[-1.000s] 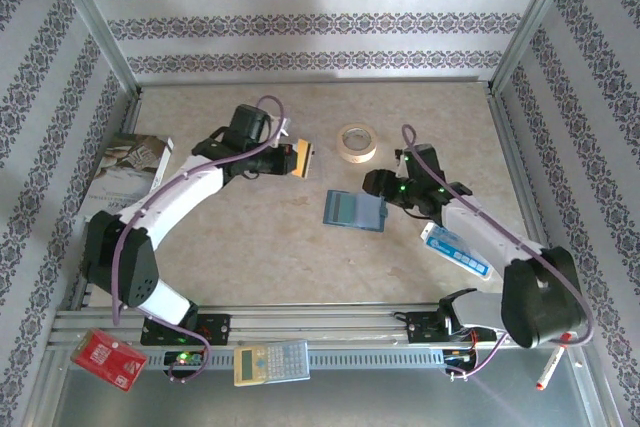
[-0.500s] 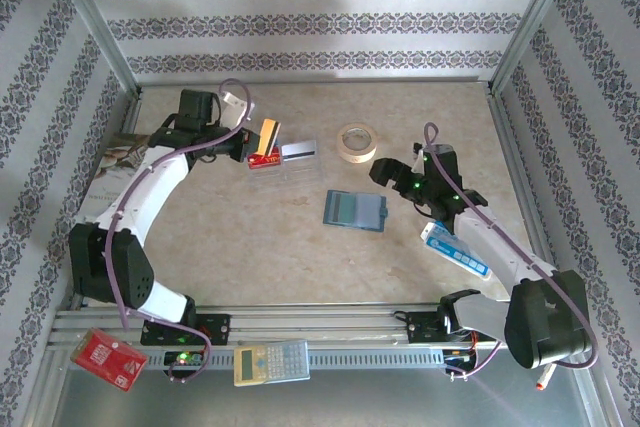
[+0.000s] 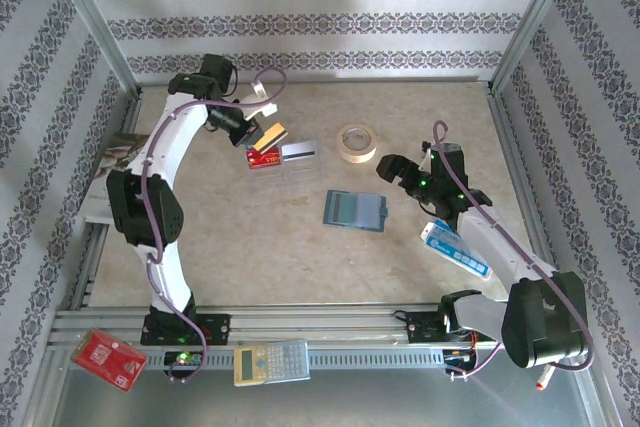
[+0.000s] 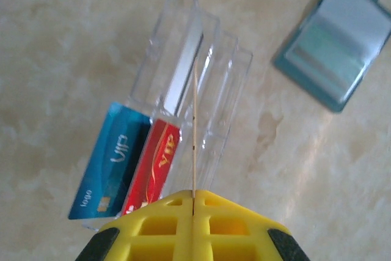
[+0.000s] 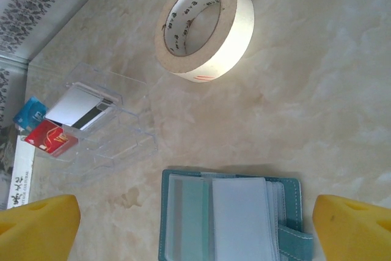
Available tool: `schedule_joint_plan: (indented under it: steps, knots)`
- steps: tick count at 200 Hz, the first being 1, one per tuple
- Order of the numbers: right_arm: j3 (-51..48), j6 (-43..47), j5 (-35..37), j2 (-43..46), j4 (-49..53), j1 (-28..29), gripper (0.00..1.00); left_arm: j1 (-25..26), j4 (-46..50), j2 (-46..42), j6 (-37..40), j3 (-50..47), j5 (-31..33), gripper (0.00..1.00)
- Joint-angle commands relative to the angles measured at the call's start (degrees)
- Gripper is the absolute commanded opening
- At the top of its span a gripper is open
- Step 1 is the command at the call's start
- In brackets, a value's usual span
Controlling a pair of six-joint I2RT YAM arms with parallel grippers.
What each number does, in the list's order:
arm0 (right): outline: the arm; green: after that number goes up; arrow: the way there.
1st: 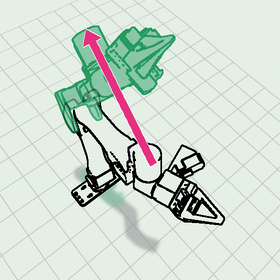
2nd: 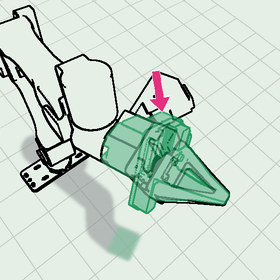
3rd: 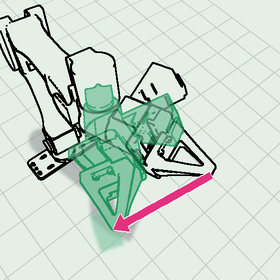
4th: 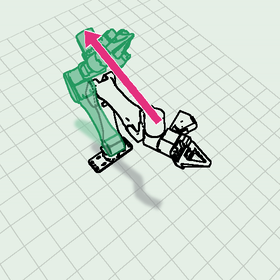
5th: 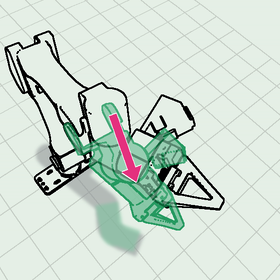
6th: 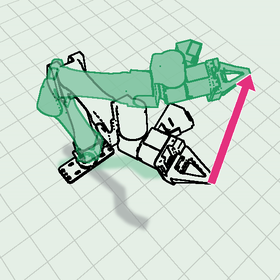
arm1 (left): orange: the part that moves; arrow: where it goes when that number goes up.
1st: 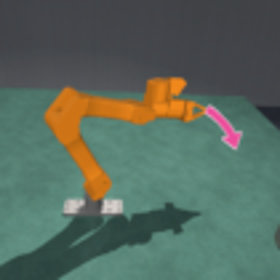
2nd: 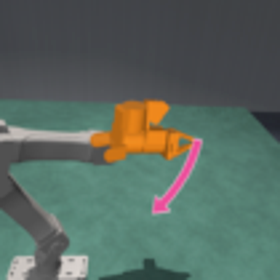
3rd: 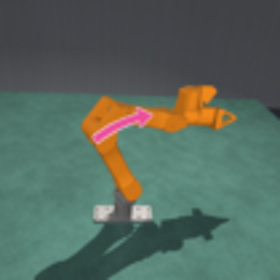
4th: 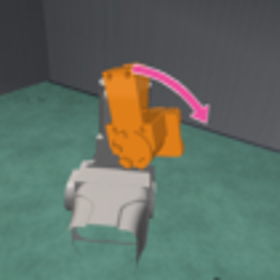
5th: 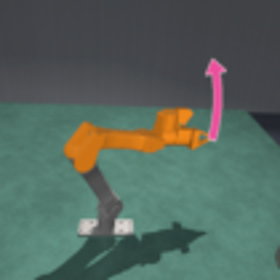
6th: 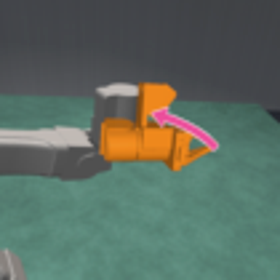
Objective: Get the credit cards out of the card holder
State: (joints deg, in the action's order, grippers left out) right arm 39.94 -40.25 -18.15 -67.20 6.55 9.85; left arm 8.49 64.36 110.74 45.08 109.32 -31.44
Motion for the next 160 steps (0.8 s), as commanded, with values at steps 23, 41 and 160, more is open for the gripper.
schedule_joint_plan:
  steps: [23, 41, 160]
  knots:
    - [-0.83, -2.24, -1.02, 1.28, -0.14, -0.53, 0.98, 0.2, 6.91, 1.55, 13.57, 0.92, 3.02, 0.0]
    - [-0.96, -2.79, -0.93, 1.42, -0.12, -0.53, 0.98, 0.93, 6.83, 3.14, 15.73, 1.3, 5.61, 0.0]
    - [-0.4, -4.54, -1.0, 2.36, 0.91, 0.16, 0.98, 3.02, 14.0, 12.3, 21.4, 6.79, 12.41, 0.0]
